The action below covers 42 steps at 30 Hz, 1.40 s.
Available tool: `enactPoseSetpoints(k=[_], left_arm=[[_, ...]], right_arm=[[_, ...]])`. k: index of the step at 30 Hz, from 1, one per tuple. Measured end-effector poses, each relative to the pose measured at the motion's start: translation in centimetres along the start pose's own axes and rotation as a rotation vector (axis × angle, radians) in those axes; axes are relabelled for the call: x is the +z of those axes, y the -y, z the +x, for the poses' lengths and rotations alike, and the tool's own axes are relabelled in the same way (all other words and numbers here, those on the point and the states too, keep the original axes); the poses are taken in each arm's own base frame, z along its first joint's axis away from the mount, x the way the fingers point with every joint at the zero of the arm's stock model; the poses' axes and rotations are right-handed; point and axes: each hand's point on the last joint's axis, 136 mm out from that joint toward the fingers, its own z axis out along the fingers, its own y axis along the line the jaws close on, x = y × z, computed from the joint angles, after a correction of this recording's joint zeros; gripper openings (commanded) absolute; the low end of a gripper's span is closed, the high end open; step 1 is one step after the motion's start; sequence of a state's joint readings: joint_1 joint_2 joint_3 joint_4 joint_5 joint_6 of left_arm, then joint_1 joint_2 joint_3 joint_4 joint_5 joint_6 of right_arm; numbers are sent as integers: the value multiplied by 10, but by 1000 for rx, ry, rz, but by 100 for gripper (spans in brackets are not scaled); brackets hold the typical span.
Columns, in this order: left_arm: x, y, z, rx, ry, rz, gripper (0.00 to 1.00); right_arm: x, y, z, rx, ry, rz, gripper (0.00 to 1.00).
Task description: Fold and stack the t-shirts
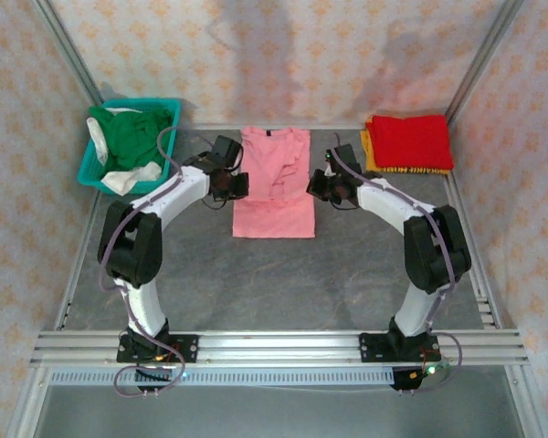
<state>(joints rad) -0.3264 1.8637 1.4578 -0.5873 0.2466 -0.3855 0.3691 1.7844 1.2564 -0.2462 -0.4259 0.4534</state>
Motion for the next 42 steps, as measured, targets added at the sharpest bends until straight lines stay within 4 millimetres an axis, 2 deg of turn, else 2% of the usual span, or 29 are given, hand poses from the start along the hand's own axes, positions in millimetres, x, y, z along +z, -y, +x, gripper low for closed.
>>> enactPoseSetpoints(k=[3, 4, 6, 7, 9, 11, 13, 15, 16, 19, 22, 24, 26, 28, 31, 35, 39, 42], left_arm=[[6, -3, -16, 5, 14, -4, 0], [10, -5, -23, 6, 19, -6, 9], [20, -6, -46, 10, 35, -8, 41], [26, -6, -58, 11, 47, -7, 49], [40, -7, -85, 12, 67, -9, 55], [49, -6, -108, 11, 89, -9, 55], [51, -9, -117, 5, 105, -20, 55], [45, -16, -109, -10, 105, -46, 53], [40, -20, -98, -16, 100, -58, 52], [15, -32, -46, -29, 74, -97, 48], [-8, -21, -11, -11, 102, -67, 34], [-11, -5, 4, 8, 123, -8, 24], [-3, 7, 12, 16, 131, 41, 19], [11, 6, 23, 11, 114, 60, 19], [35, -3, 43, 1, 72, 55, 17], [62, -16, 68, -12, 8, 36, 16], [65, -17, 67, -25, 50, 58, 15], [63, -18, 68, -35, 74, 72, 15]], right_arm=[[8, 1, -15, -11, 13, 5, 1], [12, 2, -20, -15, 17, 9, 11], [22, 2, -38, -18, 30, 14, 36], [27, 1, -47, -16, 38, 13, 41], [41, 1, -69, -19, 46, 11, 42], [49, 1, -87, -16, 61, 9, 40], [49, 5, -93, -7, 62, 11, 39], [44, 8, -89, -2, 58, 4, 36], [40, 9, -82, 1, 51, 2, 34], [21, 13, -39, 6, -1, -13, 22], [9, 0, 6, -5, -52, -78, 12], [10, -14, 35, -6, -92, -147, 9], [17, -24, 58, -6, -130, -193, 8], [24, -27, 75, 5, -167, -215, 8], [38, -24, 82, 33, -184, -224, 8], [54, -8, 93, 64, -202, -193, 8], [60, 9, 105, 78, -215, -158, 7], [60, 10, 106, 72, -200, -173, 6]])
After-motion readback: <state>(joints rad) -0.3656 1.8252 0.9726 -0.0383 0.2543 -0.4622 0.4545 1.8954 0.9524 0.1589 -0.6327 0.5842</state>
